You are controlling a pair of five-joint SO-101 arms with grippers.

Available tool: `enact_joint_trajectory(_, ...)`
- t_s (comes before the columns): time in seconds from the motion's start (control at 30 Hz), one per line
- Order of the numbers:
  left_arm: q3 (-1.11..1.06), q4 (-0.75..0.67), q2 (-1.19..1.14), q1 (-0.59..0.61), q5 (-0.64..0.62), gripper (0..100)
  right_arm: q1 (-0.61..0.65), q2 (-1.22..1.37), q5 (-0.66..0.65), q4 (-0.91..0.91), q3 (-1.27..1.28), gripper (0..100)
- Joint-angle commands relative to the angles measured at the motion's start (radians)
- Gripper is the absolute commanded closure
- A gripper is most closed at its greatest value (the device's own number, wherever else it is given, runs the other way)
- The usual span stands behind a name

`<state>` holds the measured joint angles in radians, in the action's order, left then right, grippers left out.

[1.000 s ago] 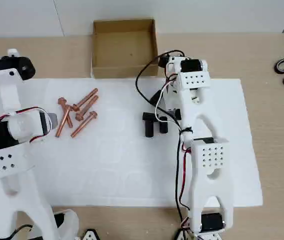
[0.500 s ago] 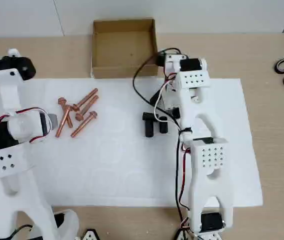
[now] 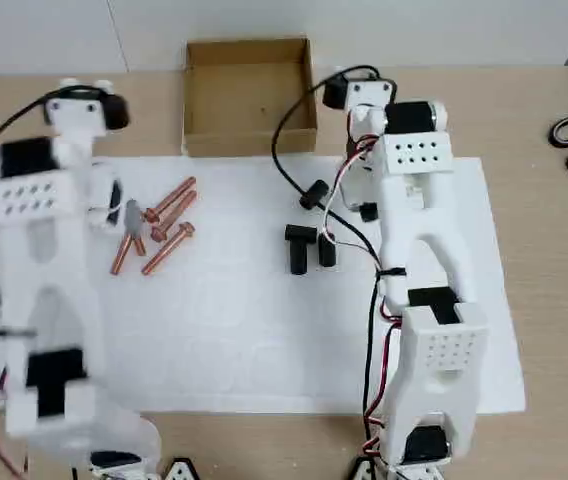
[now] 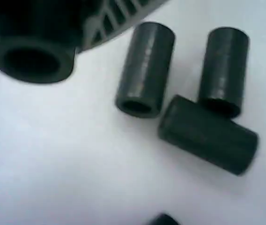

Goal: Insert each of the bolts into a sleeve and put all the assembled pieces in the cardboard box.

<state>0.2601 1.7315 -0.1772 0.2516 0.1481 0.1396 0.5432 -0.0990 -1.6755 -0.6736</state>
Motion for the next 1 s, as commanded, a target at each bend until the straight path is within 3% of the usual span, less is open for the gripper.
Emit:
enact_joint_trajectory(0.0, 0.15, 0.014, -0.161, -0.005, 0.011, 80, -0.033, -0.077, -0.009, 0.001, 0.002, 99.4)
enact_joint_trajectory(0.17, 0.297, 0.014, -0.361, 0.011, 0.069, 80, -0.047, -0.077, -0.009, 0.001, 0.002, 99.4)
enact_joint_trajectory(0.53, 0.516, 0.018, -0.628, 0.011, 0.071, 80, -0.045, -0.079, -0.009, 0.002, 0.002, 99.4)
enact_joint_trajectory(0.8, 0.535, 0.018, -0.654, 0.011, 0.068, 97, -0.044, -0.074, -0.008, 0.002, 0.002, 99.4)
enact_joint_trajectory(0.97, 0.529, 0.018, -0.657, 0.008, 0.068, 99, -0.044, -0.074, -0.008, 0.002, 0.002, 99.4)
